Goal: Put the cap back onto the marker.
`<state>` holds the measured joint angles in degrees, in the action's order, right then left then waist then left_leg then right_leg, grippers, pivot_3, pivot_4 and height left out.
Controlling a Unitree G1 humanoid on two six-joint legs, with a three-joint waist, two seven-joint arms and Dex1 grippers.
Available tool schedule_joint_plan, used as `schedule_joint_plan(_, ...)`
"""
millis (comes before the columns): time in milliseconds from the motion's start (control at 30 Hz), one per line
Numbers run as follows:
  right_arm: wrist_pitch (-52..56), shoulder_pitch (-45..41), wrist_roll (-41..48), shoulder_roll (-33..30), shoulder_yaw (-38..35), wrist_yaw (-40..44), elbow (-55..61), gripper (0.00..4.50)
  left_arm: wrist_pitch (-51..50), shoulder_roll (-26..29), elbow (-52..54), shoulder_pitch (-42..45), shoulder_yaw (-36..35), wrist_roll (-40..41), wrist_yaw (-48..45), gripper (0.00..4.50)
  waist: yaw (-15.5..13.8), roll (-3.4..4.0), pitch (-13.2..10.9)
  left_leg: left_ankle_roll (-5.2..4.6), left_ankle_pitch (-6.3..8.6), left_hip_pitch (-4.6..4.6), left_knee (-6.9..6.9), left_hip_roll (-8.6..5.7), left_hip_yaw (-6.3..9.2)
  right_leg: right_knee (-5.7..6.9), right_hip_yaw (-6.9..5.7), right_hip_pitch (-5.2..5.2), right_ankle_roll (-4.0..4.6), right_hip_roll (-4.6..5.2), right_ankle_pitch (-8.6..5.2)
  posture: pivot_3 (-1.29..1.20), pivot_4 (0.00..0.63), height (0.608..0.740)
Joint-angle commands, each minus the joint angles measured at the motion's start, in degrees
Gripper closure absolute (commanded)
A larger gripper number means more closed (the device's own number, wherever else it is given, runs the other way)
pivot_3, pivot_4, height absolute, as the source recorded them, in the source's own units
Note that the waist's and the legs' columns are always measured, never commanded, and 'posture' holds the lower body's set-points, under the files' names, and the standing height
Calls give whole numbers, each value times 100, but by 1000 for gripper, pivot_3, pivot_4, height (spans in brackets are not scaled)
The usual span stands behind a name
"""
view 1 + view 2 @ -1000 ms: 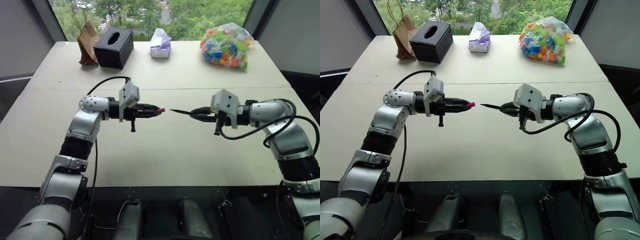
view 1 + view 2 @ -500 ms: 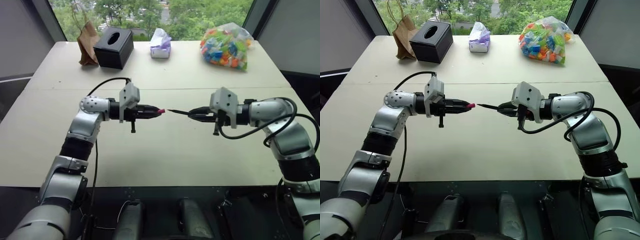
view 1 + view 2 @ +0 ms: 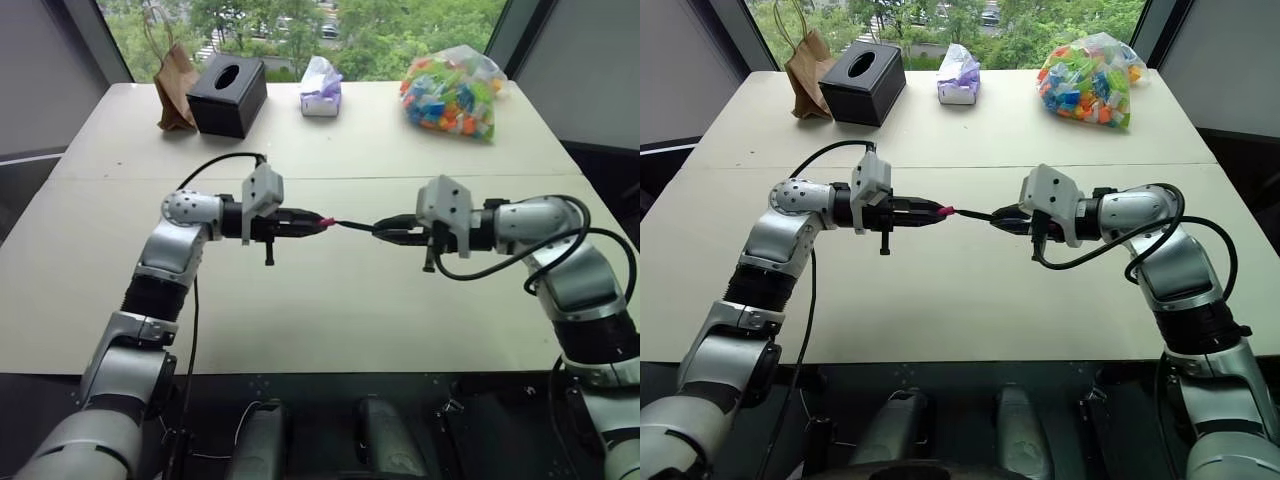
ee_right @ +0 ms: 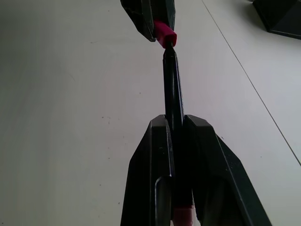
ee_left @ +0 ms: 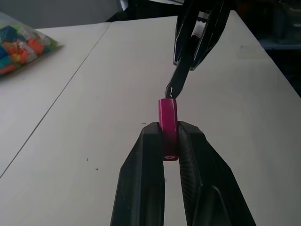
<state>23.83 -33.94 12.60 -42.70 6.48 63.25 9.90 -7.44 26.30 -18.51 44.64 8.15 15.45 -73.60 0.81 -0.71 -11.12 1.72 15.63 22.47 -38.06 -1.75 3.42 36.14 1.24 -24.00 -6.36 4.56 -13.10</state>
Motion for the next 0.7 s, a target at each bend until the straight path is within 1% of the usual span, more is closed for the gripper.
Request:
schedule_joint_plan(33, -25, -182, 83, 14, -20, -7, 190, 4468, -23, 3, 263, 4, -38, 83, -9, 4450, 0, 0, 0, 0, 0, 0, 0, 0, 0, 0, 0, 0, 0, 0, 0, 0, 150, 740)
schedule_joint_plan(233, 41, -155, 121, -10, 55, 85, 294, 4468, 63, 43, 274, -15, 58, 9, -160, 4450, 1, 0, 0, 0, 0, 0, 0, 0, 0, 0, 0, 0, 0, 0, 0, 0, 150, 740)
schedule_joint_plan(533, 253, 60, 145, -70, 318, 372, 518, 4468, 787, 139, 45, -81, 382, -420, -488, 4450, -1, 0, 0, 0, 0, 0, 0, 0, -1, 0, 0, 0, 0, 0, 0, 0, 150, 740)
schedule_joint_plan(700, 346, 81, 157, -82, 455, 453, 573, 4468, 1036, 124, -21, -79, 459, -544, -500, 4450, -2, 0, 0, 0, 0, 1, 0, 0, -1, -1, 0, 0, 0, 0, 0, 0, 150, 740)
